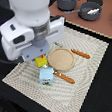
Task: Interact with the objects in diverse but meaningful ways.
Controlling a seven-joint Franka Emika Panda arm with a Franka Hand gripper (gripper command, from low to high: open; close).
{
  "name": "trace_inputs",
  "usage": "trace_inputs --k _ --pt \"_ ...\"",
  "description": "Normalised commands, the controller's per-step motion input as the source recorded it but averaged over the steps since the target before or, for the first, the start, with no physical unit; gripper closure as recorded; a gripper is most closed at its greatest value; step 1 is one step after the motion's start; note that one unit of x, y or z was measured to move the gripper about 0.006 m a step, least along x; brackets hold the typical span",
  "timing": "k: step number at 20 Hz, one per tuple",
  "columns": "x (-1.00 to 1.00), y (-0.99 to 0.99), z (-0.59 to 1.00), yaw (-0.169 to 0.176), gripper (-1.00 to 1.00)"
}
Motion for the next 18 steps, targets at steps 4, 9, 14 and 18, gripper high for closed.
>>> trace_inputs --k 4,9,14,18 --pt "0.40 0.81 0.81 0.001 1.00" --pt "0.50 0.75 0.70 0.001 1.00" --pt "0.63 0.69 0.22 0.018 1.00" --pt "0.49 0.44 -0.28 0.052 1.00"
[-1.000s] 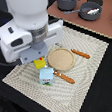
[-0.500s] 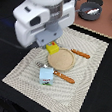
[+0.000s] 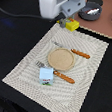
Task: Interact with the objects in diverse but meaningful ways.
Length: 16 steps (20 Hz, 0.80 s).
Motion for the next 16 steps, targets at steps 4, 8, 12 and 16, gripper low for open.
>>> trace_inputs --k 4,8,12,16 --pt "0.40 0.33 -0.50 0.054 1.00" --pt "0.30 0.27 -0.63 0.054 1.00" --pt "0.25 0.18 -0.62 0.044 1.00" --pt "0.21 0.19 -0.56 0.038 1.00"
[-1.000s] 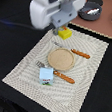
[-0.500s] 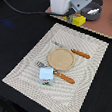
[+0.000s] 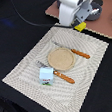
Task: Interact with the objects in diverse but meaningful ways.
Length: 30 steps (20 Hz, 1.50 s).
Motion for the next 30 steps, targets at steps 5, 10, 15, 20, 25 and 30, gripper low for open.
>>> trace_inputs --k 5,10,15,20,25,30 --pt "0.20 0.18 -0.46 0.033 1.00" --pt "0.12 0.19 -0.19 0.037 1.00" --pt "0.26 0.24 0.33 0.006 -1.00" --pt "0.24 0.15 0.70 0.000 -1.00" --pt "0.00 0.10 1.00 -0.005 -1.00" --pt "-0.08 0.16 1.00 -0.033 -1.00"
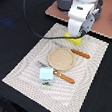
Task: Interact with the objects in diverse but meaningful ways.
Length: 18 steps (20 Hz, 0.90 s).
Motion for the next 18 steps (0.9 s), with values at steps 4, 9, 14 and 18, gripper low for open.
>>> trace_inputs --k 4,9,14,18 --pt "-0.01 0.19 1.00 -0.025 -1.00" --pt "0.01 0.08 0.50 -0.001 -1.00" --pt "0.00 0.00 0.00 0.000 -1.00" --pt "0.00 0.00 0.00 0.000 -1.00"
